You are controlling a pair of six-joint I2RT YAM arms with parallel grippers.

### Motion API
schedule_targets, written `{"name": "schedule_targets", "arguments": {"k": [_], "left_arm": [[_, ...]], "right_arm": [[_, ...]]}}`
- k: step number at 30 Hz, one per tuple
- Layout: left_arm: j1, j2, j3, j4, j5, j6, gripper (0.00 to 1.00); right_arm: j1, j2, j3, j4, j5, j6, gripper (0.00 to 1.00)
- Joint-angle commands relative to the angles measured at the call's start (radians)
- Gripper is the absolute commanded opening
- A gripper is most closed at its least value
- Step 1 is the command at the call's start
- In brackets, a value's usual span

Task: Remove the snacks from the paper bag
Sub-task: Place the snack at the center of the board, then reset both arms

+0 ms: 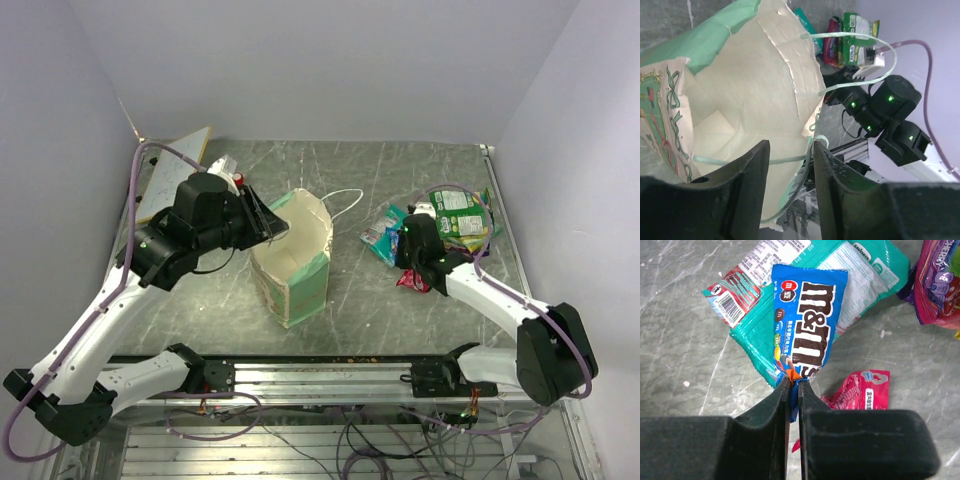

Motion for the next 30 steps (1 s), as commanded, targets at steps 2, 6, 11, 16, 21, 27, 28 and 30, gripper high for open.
{"name": "schedule_targets", "arguments": {"k": [2, 6, 11, 16, 21, 27, 28, 30], "left_arm": [[0.008, -0.012, 0.093, -0.088, -0.068, 0.031, 0.66], [0.008, -0.037, 0.126, -0.155, -0.125, 0.023, 0.85], [0.008, -0.093, 0.142, -0.292, -0.254, -0.045, 0.89], [0.007, -0.139, 0.159, -0.394, -0.343, -0.093, 0.95], [0.007, -0.142, 0.239, -0.512, -0.423, -0.123, 0.97], [0.007, -0.130, 0.428, -0.680, -0.603, -0.134, 0.97], [0.007, -0.125, 0.472, -0.687, -0.638, -0.120, 0.96], [0.007, -0.117, 0.571, -0.649, -0.672, -0.055, 0.96]], "right_arm": [[-0.007, -0.082, -0.009, -0.081, -0.008, 0.086, 0.15], [-0.006, -0.134, 0.029, -0.166, -0.015, 0.115, 0.57], [-0.006, -0.190, 0.144, -0.313, 0.051, 0.156, 0.97], [-0.006, -0.210, 0.294, -0.424, 0.050, 0.058, 1.00], [-0.006, -0.268, 0.413, -0.435, 0.046, -0.001, 1.00], [-0.006, -0.275, 0.611, -0.480, 0.061, -0.052, 1.00], [-0.005, -0.260, 0.661, -0.502, 0.067, -0.058, 1.00], [-0.006, -0.236, 0.760, -0.553, 0.080, -0.063, 1.00]]}}
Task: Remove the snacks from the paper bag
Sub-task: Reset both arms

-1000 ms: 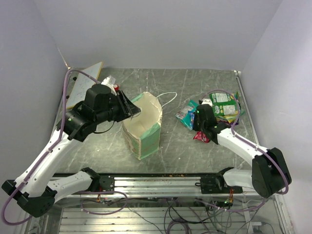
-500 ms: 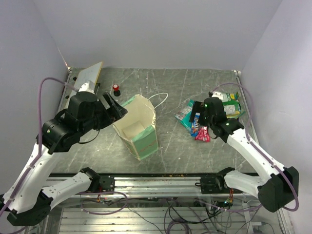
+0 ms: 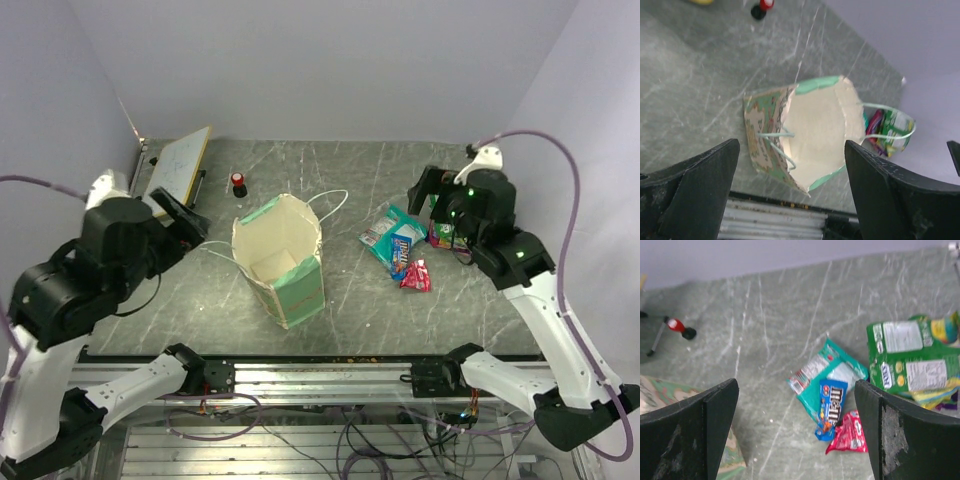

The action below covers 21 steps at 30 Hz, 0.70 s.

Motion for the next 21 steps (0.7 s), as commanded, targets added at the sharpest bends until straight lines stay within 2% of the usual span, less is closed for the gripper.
{"name": "schedule_targets", "arguments": {"k": [1, 4, 9, 17, 21], "left_arm": [[0.005, 0.005, 0.204, 0.035, -0.149, 0.126, 0.95], [0.005, 0.017, 0.295, 0.196, -0.092, 0.299, 0.92], [0.005, 0.038, 0.388, 0.294, -0.063, 0.427, 0.95], [0.005, 0.049, 0.386, 0.323, -0.058, 0.432, 0.97], [0.005, 0.039, 0.336, 0.335, -0.039, 0.406, 0.96]], "right_arm": [[-0.005, 0.036, 0.194, -0.104, 0.034, -0.045, 1.00], [-0.005, 0.038, 0.319, -0.123, -0.003, -0.058, 1.00], [-0.005, 0.034, 0.460, -0.130, -0.021, -0.048, 1.00], [-0.005, 0.074, 0.634, -0.202, 0.087, 0.019, 1.00], [-0.005, 0.054, 0.588, -0.182, 0.129, 0.030, 1.00]]}}
